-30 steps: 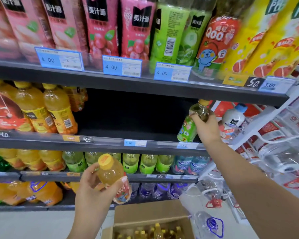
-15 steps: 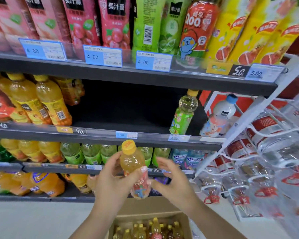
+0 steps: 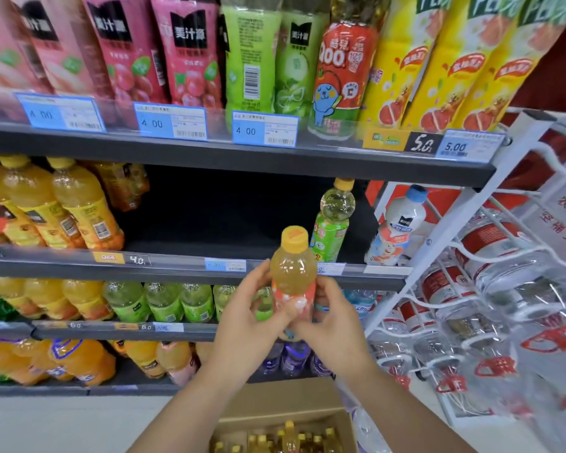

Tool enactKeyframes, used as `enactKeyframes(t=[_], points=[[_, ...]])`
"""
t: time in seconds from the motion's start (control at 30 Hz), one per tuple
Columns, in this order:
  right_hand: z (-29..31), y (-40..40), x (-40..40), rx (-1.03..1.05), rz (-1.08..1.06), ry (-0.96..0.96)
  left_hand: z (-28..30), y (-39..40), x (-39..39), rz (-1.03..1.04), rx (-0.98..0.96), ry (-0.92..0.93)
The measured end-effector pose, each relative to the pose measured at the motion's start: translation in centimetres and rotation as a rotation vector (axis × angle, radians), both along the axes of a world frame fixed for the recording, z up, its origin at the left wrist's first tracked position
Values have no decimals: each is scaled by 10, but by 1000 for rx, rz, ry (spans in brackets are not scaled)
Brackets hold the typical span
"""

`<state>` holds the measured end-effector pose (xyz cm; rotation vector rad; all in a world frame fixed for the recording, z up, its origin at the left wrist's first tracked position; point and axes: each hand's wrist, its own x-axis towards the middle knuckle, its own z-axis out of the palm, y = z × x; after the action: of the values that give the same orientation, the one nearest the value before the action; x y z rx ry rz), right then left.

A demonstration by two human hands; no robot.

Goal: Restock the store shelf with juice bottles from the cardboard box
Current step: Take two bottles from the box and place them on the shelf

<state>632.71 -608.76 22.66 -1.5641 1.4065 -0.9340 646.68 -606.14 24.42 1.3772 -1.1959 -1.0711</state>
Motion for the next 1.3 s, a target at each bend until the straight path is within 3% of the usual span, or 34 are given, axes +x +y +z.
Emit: enactKeyframes(t=[0.33, 0.6, 0.93, 1.3], points=[[14, -69, 31, -147, -146, -123, -5, -22, 35, 61, 86, -80], [-4, -108, 54, -201, -167, -23, -14, -49, 67, 70, 51, -277], [-24, -139, 57, -88, -262, 102, -34, -60, 93, 94, 51, -485], [-28, -132, 58, -80, -202, 134, -45, -54, 89, 148, 22, -517]])
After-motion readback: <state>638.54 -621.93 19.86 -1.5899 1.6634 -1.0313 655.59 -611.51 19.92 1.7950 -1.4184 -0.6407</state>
